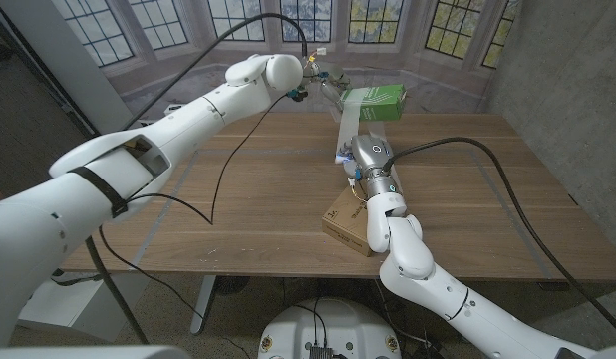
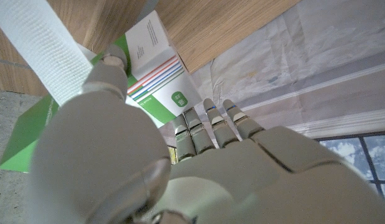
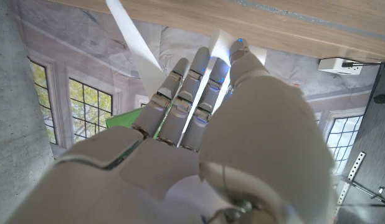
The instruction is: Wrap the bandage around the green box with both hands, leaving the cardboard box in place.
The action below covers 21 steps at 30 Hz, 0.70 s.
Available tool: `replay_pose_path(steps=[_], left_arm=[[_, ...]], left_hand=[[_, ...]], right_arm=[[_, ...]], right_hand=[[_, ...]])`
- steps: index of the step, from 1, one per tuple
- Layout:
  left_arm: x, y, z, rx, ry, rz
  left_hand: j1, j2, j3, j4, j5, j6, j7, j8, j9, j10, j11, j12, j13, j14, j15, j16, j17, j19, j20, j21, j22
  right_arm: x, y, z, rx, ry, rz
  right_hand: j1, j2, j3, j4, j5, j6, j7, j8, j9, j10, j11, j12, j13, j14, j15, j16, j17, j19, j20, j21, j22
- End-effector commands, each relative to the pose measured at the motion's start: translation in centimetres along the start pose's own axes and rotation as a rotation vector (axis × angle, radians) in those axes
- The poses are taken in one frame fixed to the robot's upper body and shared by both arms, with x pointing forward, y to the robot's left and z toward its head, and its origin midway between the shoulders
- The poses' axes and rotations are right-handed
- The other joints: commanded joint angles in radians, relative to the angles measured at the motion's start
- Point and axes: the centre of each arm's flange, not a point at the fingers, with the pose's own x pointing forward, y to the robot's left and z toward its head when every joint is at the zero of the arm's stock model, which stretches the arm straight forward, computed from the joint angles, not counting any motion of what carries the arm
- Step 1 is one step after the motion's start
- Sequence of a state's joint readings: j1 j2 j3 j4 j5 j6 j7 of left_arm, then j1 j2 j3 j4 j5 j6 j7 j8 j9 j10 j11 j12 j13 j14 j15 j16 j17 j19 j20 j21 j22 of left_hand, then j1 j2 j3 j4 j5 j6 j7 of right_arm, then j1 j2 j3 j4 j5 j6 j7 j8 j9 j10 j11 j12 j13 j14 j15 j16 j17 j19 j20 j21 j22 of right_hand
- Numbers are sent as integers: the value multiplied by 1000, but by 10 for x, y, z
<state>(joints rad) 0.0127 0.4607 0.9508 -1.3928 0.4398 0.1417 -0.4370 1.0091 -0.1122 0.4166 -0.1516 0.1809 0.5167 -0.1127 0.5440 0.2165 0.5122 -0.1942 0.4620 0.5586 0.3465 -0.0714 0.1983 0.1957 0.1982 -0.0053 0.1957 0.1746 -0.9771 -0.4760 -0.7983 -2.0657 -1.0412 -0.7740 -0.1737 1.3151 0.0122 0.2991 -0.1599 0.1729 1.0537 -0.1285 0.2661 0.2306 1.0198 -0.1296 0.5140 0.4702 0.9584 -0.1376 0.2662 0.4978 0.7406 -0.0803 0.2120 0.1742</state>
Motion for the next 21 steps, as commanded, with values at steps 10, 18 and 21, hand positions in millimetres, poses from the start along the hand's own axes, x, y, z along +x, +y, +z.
replay_pose_path(steps=[10, 18, 21], left_arm=[[-10, 4, 4, 15, 4, 3], [-13, 1, 3, 9, 3, -3], [-14, 1, 3, 6, 1, -2]], left_hand=[[-44, 110, 10, 5, 6, 113, 24, 15, 3, 8, -1, 0, 4, 4, 3, -3, 1, 2, 0, 6, 5], [-46, 112, 10, 6, 7, 114, 24, 15, 3, 9, 0, -1, 5, 5, 4, -2, 1, 2, 0, 6, 5], [-46, 111, 11, 5, 7, 115, 23, 16, 3, 10, 4, -1, 5, 6, 3, -3, 1, 3, -1, 6, 5]], right_arm=[[14, 26, -18, -9, 48, 58], [20, 31, -24, -19, 65, 65], [23, 33, -28, -27, 74, 67]], right_hand=[[5, 11, -8, 1, 7, 5, 3, -2, 6, 48, -39, 3, 4, 13, -103, -3, 5, 13, -68, 4, 6], [6, 12, -9, 2, 8, 6, 3, -2, 6, 48, -36, 2, 4, 14, -103, -4, 6, 15, -69, 5, 6], [5, 13, -9, 2, 8, 6, 3, -3, 6, 47, -37, 3, 5, 15, -103, -4, 7, 16, -68, 5, 6]])
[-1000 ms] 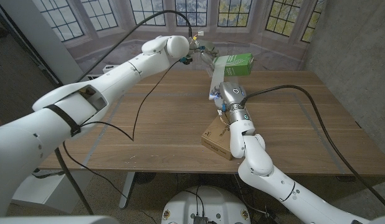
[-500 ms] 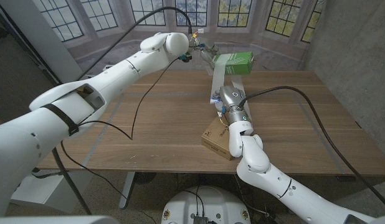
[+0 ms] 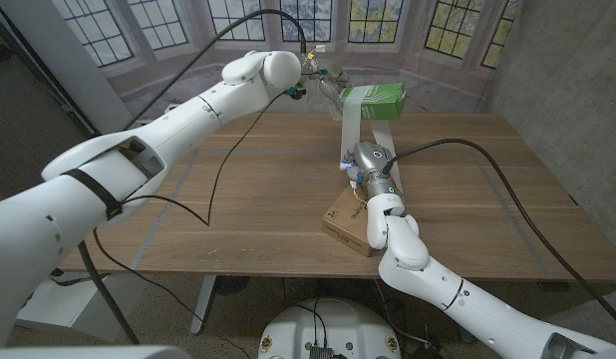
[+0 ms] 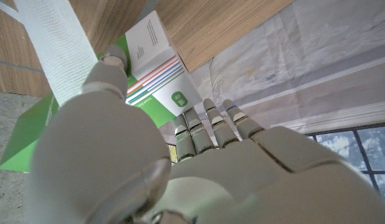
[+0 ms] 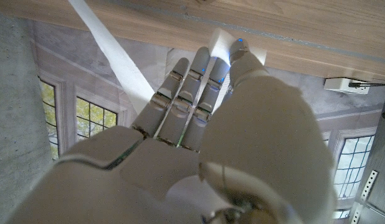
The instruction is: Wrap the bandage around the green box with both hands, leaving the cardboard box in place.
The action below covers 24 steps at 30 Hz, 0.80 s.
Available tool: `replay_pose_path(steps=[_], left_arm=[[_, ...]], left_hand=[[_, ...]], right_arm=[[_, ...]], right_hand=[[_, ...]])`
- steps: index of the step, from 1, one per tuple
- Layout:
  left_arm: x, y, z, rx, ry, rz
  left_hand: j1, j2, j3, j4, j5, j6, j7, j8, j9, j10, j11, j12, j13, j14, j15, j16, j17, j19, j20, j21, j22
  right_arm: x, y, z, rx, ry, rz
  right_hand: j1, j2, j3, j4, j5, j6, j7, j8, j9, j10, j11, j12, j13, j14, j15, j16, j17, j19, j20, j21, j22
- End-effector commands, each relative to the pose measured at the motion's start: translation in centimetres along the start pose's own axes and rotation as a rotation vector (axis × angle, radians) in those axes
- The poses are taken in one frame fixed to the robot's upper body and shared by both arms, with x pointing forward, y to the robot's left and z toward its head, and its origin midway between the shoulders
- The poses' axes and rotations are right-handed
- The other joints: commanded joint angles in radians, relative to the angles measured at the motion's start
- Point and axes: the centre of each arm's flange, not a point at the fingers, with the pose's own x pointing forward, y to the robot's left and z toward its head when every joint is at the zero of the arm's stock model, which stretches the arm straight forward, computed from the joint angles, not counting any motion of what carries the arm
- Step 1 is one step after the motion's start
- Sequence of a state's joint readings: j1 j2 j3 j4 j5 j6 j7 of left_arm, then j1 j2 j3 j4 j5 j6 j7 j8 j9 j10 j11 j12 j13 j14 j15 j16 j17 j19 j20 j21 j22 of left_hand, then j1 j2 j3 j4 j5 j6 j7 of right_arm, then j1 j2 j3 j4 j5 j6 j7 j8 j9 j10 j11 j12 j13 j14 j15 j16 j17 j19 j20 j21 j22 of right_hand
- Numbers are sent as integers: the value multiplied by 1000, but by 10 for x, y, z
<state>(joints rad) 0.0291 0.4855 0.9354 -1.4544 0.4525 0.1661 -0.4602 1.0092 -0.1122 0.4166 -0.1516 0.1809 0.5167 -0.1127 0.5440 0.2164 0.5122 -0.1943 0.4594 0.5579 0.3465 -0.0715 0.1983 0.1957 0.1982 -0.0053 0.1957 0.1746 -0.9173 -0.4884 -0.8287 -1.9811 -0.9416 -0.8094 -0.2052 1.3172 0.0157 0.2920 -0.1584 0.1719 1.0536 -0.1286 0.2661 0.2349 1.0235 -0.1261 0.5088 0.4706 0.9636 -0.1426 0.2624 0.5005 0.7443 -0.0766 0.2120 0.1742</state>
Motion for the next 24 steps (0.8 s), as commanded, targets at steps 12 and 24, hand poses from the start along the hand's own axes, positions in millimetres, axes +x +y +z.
replay_pose_path(steps=[12, 24], left_arm=[[-5, -2, 1, -3, -9, -2], [-8, 4, 5, 8, -10, -3]], left_hand=[[-52, 114, 12, 8, 7, 116, 24, 15, 3, 11, 2, 1, 7, 6, 3, -2, 2, 3, 0, 6, 5], [-51, 113, 13, 5, 7, 117, 27, 16, 3, 11, 2, -1, 9, 6, 3, -3, 1, 3, 0, 6, 5]], right_arm=[[23, 16, -24, -22, 73, 27], [33, 22, -45, -40, 122, 45]], right_hand=[[4, 10, -5, 1, 9, 3, 5, -6, 2, 42, -44, 6, 5, 12, -98, -3, 6, 13, -72, 5, 6], [4, 12, -7, 1, 10, 1, 3, -9, 3, 40, -43, 7, 9, 13, -98, -6, 8, 14, -72, 6, 6]])
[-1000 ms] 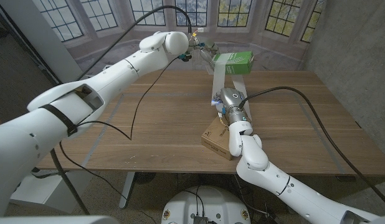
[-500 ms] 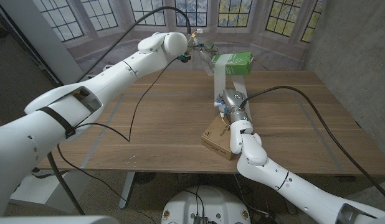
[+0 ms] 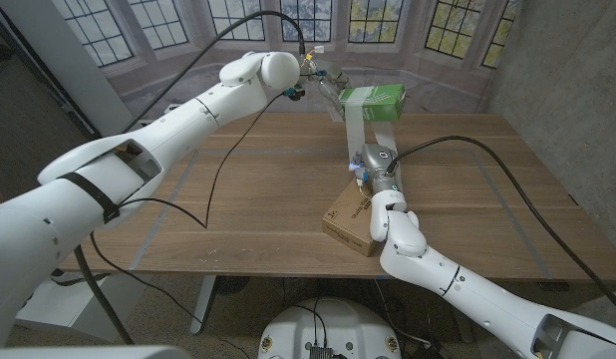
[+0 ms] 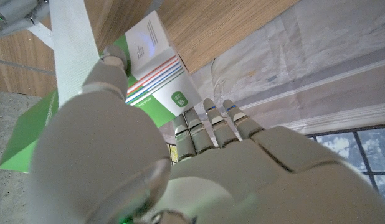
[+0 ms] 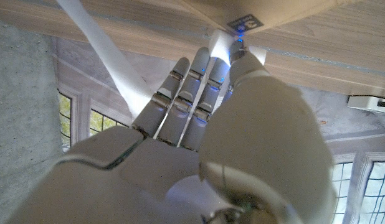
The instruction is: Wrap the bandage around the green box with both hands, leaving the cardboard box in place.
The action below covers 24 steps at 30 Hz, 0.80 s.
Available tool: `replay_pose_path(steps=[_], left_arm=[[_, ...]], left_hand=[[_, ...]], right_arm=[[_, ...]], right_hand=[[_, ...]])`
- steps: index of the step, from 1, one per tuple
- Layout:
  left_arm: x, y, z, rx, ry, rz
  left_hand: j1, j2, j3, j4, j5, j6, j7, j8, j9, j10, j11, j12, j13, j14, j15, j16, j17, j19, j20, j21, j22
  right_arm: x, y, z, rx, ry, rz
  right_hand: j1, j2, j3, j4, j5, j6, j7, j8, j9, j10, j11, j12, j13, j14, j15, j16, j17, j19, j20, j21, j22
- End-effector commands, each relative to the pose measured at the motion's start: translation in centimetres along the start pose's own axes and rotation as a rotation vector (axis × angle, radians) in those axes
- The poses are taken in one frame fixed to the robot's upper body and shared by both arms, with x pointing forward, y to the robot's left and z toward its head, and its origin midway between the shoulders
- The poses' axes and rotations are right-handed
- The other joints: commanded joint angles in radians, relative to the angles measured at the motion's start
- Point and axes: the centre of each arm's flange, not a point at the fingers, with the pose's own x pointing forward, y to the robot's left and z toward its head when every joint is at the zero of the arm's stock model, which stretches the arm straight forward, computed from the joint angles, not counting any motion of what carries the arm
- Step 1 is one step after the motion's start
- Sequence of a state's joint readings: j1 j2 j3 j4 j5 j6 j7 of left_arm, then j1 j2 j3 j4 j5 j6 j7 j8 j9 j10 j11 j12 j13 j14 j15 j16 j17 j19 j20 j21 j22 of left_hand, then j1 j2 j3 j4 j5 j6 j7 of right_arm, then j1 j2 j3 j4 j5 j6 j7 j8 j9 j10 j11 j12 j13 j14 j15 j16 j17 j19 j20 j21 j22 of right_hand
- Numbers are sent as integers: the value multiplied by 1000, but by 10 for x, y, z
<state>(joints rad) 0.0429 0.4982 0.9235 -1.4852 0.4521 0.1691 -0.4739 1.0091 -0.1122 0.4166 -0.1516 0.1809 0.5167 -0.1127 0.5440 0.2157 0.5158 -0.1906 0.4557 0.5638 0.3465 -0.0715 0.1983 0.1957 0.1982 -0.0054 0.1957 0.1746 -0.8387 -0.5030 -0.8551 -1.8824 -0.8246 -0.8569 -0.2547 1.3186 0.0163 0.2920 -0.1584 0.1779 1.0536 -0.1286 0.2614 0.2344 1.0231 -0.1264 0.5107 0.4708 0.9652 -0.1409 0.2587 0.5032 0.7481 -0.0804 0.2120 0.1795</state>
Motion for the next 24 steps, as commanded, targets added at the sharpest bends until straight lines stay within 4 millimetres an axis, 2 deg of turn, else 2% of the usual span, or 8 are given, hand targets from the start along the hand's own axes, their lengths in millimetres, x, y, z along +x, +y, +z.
replay_pose_path(steps=[1, 4, 9, 16, 24], left_arm=[[-3, 5, 3, 9, -2, 1], [-5, 5, 4, 12, -3, 1], [-21, 1, -2, 2, 0, -4], [-41, -3, -16, 11, 36, -20], [-53, -6, -23, 14, 53, -24]], left_hand=[[-52, 113, 13, 5, 7, 117, 27, 16, 3, 8, -3, 3, 3, 6, 3, -3, 1, 3, -1, 6, 5], [-53, 113, 13, 5, 7, 117, 27, 16, 3, 8, -2, 3, 3, 6, 3, -3, 1, 3, 0, 6, 5], [-56, 114, 14, 7, 7, 117, 28, 15, 3, 10, 0, 3, 3, 8, 4, -2, 1, 3, 1, 6, 5], [-60, 115, 14, 8, 7, 117, 29, 15, 3, 7, 1, 1, 4, 7, 5, -3, 2, 2, 1, 6, 5], [-64, 115, 14, 8, 7, 116, 29, 14, 3, 10, 4, 2, 5, 6, 6, -3, 2, 1, 1, 6, 6]], right_arm=[[12, 5, -18, -18, 46, 15], [14, 5, -23, -27, 54, 19], [18, 3, -28, -34, 64, 21], [21, -1, -27, -32, 61, 15], [27, -2, -28, -41, 59, 14]], right_hand=[[2, 11, -7, 1, 4, 1, 2, -4, 3, 42, -43, 6, 9, 11, -100, -2, 6, 10, -68, 6, 1], [2, 12, -8, 2, 4, 1, 3, -5, 3, 40, -43, 5, 9, 11, -100, -3, 6, 11, -67, 6, 1], [3, 12, -8, 1, 4, 1, 4, -5, 4, 38, -44, 5, 11, 12, -100, -3, 7, 12, -65, 6, 1], [4, 13, -9, 1, 4, 0, 5, -7, 4, 39, -42, 6, 12, 12, -100, -5, 9, 13, -64, 6, 1], [5, 14, -11, 1, 4, -1, 4, -8, 4, 37, -44, 6, 15, 13, -100, -7, 10, 13, -64, 6, 1]])
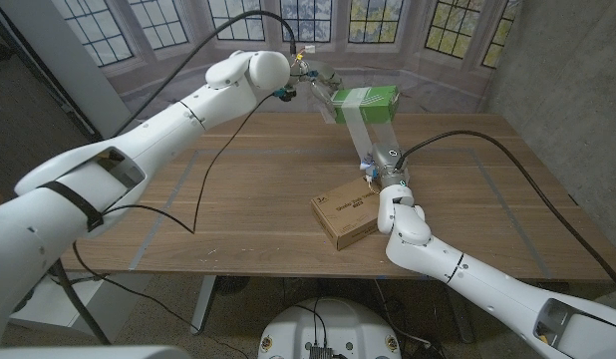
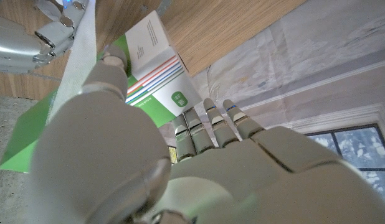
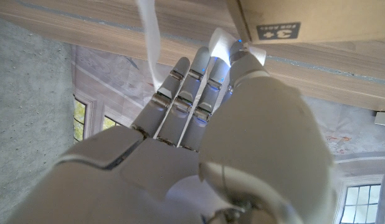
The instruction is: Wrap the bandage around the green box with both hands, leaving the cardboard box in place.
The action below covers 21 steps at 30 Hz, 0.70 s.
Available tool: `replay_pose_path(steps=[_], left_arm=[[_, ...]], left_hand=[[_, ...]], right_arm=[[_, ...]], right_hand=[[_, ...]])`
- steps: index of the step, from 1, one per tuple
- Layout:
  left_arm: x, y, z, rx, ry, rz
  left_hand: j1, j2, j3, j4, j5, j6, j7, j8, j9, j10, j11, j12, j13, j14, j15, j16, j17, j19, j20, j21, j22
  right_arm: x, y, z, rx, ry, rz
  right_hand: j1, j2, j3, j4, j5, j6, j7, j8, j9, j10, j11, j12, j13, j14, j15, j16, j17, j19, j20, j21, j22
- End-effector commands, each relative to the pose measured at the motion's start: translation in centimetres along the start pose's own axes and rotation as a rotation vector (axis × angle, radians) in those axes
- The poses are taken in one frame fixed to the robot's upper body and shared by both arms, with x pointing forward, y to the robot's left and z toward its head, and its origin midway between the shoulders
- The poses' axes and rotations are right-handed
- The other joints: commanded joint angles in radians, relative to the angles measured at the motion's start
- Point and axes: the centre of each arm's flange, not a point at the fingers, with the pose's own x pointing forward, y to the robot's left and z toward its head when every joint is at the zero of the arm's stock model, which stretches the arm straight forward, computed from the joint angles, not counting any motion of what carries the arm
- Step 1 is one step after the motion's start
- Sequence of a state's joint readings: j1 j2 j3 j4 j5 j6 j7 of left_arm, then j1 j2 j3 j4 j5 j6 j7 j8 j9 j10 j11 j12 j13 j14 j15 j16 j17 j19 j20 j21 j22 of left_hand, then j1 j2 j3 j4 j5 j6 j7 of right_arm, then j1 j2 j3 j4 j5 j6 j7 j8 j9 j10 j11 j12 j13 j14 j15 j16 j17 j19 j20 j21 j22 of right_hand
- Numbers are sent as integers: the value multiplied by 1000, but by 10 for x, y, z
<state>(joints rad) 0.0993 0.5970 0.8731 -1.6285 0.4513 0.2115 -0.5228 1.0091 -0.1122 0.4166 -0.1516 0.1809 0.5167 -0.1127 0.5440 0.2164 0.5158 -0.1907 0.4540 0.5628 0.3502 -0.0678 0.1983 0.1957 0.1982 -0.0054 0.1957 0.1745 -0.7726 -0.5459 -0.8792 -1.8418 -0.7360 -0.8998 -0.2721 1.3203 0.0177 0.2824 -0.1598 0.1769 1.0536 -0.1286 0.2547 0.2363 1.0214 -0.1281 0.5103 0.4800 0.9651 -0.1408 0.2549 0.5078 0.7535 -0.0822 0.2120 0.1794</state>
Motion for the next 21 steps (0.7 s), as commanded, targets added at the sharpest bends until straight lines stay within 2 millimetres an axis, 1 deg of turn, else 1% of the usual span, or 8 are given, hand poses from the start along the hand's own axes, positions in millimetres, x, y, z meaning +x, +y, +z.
replay_pose_path(steps=[1, 5, 11, 17, 21], left_arm=[[-21, -5, -12, 11, 30, -15], [-23, -6, -13, 12, 32, -19], [-24, -5, -7, 18, 24, -19], [-26, -6, -2, 22, 21, -26], [-26, -7, 1, 20, 16, -30]], left_hand=[[-64, 115, 14, 8, 7, 116, 29, 14, 3, 10, 5, 3, 6, 3, 2, -3, 2, 1, 1, 6, 6], [-65, 115, 15, 8, 7, 116, 29, 14, 3, 9, 1, 3, 6, 2, 3, -4, 1, 1, 1, 6, 6], [-67, 116, 15, 8, 7, 118, 28, 15, 3, 9, 1, 2, 7, 2, 3, -4, 1, 0, 1, 6, 6], [-68, 117, 16, 8, 7, 115, 26, 13, 3, 9, -2, 1, 7, 1, 2, -4, 2, 0, 0, 6, 6], [-69, 117, 16, 8, 8, 116, 27, 13, 3, 7, -1, 0, 8, 2, 3, -4, 1, 1, 0, 6, 6]], right_arm=[[9, -2, -4, -12, 5, -5], [12, -2, -8, -14, 14, -7], [16, 1, -14, -13, 31, -5], [18, 2, -16, -5, 41, -11], [21, 0, -15, 2, 43, -18]], right_hand=[[3, 12, -2, 2, 5, 1, 3, -1, 3, 39, -42, 6, 6, 13, -100, -3, 6, 7, -62, 6, 1], [3, 12, -2, 2, 5, 1, 3, -2, 3, 39, -41, 6, 6, 13, -100, -3, 7, 8, -62, 6, 1], [3, 13, -3, 2, 5, 1, 3, -2, 3, 39, -41, 6, 7, 14, -100, -4, 8, 8, -62, 6, 1], [4, 12, -4, 2, 5, 0, 3, -3, 3, 40, -44, 5, 6, 16, -100, -5, 9, 9, -62, 6, 1], [4, 13, -4, 2, 6, 1, 3, -3, 3, 40, -40, 5, 7, 17, -100, -5, 10, 9, -62, 6, 1]])
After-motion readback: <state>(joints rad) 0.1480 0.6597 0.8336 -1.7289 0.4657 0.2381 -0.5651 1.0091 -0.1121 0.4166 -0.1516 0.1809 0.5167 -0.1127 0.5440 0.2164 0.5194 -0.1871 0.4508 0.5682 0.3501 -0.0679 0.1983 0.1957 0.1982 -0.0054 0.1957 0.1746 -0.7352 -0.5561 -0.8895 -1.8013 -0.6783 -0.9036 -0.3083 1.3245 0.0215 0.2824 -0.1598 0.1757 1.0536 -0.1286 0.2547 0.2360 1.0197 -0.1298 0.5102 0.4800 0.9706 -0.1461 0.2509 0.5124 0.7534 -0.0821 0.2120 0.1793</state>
